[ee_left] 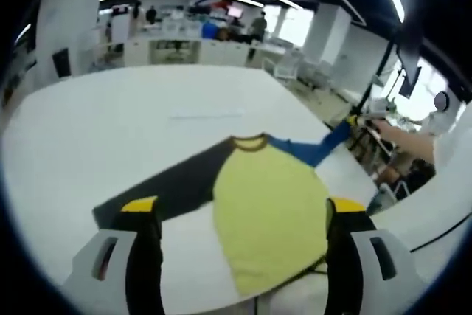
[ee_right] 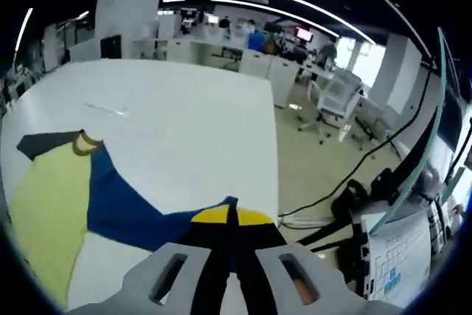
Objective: Fold the garment on the visible template until the final outline fits inside the template.
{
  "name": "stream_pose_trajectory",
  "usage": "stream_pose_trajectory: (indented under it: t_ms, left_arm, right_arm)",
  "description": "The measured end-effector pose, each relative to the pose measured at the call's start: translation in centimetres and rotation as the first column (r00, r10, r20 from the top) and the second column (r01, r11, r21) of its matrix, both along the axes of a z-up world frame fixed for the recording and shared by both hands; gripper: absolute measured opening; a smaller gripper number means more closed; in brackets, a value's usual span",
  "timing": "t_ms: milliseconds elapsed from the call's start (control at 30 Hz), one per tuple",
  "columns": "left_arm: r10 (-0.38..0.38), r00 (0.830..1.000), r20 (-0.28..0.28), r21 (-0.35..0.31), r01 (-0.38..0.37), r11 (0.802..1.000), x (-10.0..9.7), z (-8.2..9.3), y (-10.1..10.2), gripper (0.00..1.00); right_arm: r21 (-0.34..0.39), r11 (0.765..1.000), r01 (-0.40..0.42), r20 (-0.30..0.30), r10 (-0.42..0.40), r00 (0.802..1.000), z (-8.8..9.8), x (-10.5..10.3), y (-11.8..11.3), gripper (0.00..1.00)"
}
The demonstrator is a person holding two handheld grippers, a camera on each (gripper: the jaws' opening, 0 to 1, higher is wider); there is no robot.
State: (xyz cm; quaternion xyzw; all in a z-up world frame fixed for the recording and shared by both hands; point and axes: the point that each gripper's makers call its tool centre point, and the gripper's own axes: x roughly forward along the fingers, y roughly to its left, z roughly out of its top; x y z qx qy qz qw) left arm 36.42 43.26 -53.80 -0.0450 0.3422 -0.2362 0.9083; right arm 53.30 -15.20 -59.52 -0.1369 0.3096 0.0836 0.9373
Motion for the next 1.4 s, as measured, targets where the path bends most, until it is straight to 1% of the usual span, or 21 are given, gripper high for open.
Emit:
stream_pose_trajectory:
  t_ms: [67, 167, 200, 233, 333, 433, 500, 667, 733, 833, 867, 933, 967, 1000, 1033, 1067, 1167, 1200, 1300, 1333, 1400]
  left_arm:
    - [-0.009, 1.0, 0.002, 0.0, 0.009, 1.0, 0.1, 0.0, 0.1, 0.88]
    - [-0.021, 1.0, 0.007, -0.002, 0.021, 1.0, 0.2, 0.1, 0.4, 0.88]
    - [-0.024, 1.0, 0.008, -0.002, 0.024, 1.0, 0.2, 0.1, 0.5, 0.88]
    - [-0.031, 0.999, 0.01, -0.003, 0.031, 1.0, 0.2, 0.1, 0.6, 0.88]
    - [-0.044, 0.999, 0.014, -0.006, 0.044, 0.999, 0.3, 0.2, 0.7, 0.88]
    - [-0.061, 0.998, 0.017, -0.01, 0.061, 0.998, 0.3, 0.1, 0.8, 0.87]
    - [-0.072, 0.997, 0.019, -0.013, 0.072, 0.997, 0.3, 0.1, 0.7, 0.87]
    - [-0.095, 0.995, 0.028, -0.022, 0.096, 0.995, 0.1, 0.1, 0.6, 0.87]
    - [-0.095, 0.995, 0.029, -0.025, 0.096, 0.995, 0.0, 0.0, 0.8, 0.87]
    - [-0.092, 0.995, 0.033, -0.028, 0.093, 0.995, -0.2, 0.0, 1.1, 0.87]
    - [-0.089, 0.995, 0.034, -0.032, 0.09, 0.995, -0.3, -0.1, 1.2, 0.87]
    - [-0.084, 0.996, 0.035, -0.036, 0.086, 0.996, -0.5, -0.1, 1.4, 0.87]
    - [-0.079, 0.996, 0.036, -0.039, 0.08, 0.996, -0.6, -0.2, 1.6, 0.87]
    - [-0.076, 0.996, 0.036, -0.041, 0.077, 0.996, -0.7, -0.3, 1.7, 0.87]
    - [-0.072, 0.997, 0.035, -0.044, 0.073, 0.996, -0.8, -0.4, 1.8, 0.87]
    - [-0.07, 0.997, 0.034, -0.046, 0.072, 0.996, -0.9, -0.5, 1.8, 0.87]
    - [-0.062, 0.998, 0.034, -0.053, 0.064, 0.997, -1.1, -0.6, 2.0, 0.86]
    - [-0.06, 0.998, 0.034, -0.055, 0.062, 0.997, -1.1, -0.6, 2.0, 0.86]
    - [-0.054, 0.998, 0.037, -0.063, 0.056, 0.996, -1.2, -0.6, 2.1, 0.86]
    - [-0.053, 0.998, 0.038, -0.063, 0.056, 0.996, -1.2, -0.6, 2.2, 0.86]
    - [-0.05, 0.998, 0.038, -0.064, 0.053, 0.997, -1.3, -0.7, 2.3, 0.86]
  right_arm:
    - [0.008, 0.999, -0.035, 0.004, 0.035, 0.999, 0.9, -0.3, 1.2, 0.01]
    - [0.034, 0.995, -0.099, 0.021, 0.098, 0.995, 2.8, -0.8, 3.8, 0.01]
    - [0.032, 0.994, -0.105, 0.024, 0.104, 0.994, 3.0, -0.9, 4.0, 0.01]
    - [0.036, 0.991, -0.129, 0.033, 0.128, 0.991, 3.9, -1.2, 5.1, 0.01]
    - [0.051, 0.984, -0.172, 0.052, 0.169, 0.984, 5.5, -1.8, 7.2, 0.01]
    - [0.096, 0.972, -0.214, 0.08, 0.206, 0.975, 7.3, -2.4, 9.7, 0.01]
    - [0.107, 0.967, -0.233, 0.093, 0.224, 0.97, 8.1, -2.7, 10.9, 0.01]
    - [0.115, 0.946, -0.304, 0.119, 0.29, 0.949, 10.3, -3.6, 14.4, 0.01]
    - [0.124, 0.938, -0.324, 0.129, 0.308, 0.943, 10.9, -3.8, 15.4, 0.01]
    - [0.128, 0.923, -0.363, 0.148, 0.344, 0.927, 12.0, -4.3, 17.2, 0.01]
    - [0.128, 0.922, -0.367, 0.15, 0.348, 0.926, 12.3, -4.3, 17.5, 0.01]
    - [0.16, 0.905, -0.395, 0.171, 0.369, 0.914, 13.2, -4.5, 18.8, 0.01]
    - [0.193, 0.89, -0.414, 0.19, 0.38, 0.905, 13.9, -4.7, 19.9, 0.01]
    - [0.211, 0.883, -0.418, 0.191, 0.382, 0.904, 14.2, -4.7, 20.4, 0.01]
    - [0.215, 0.881, -0.422, 0.191, 0.386, 0.903, 14.4, -4.7, 20.8, 0.01]
    - [0.203, 0.878, -0.434, 0.192, 0.399, 0.897, 14.5, -4.7, 21.4, 0.01]
    - [0.198, 0.866, -0.458, 0.176, 0.428, 0.886, 14.3, -4.8, 23.3, 0.01]
    - [0.211, 0.861, -0.464, 0.174, 0.434, 0.884, 14.3, -4.8, 23.8, 0.01]
    - [0.28, 0.839, -0.466, 0.16, 0.438, 0.885, 14.0, -4.8, 25.5, 0.01]
    - [0.322, 0.823, -0.467, 0.142, 0.446, 0.884, 13.5, -4.9, 26.4, 0.01]
    - [0.356, 0.82, -0.448, 0.125, 0.433, 0.892, 12.7, -4.2, 27.0, 0.01]
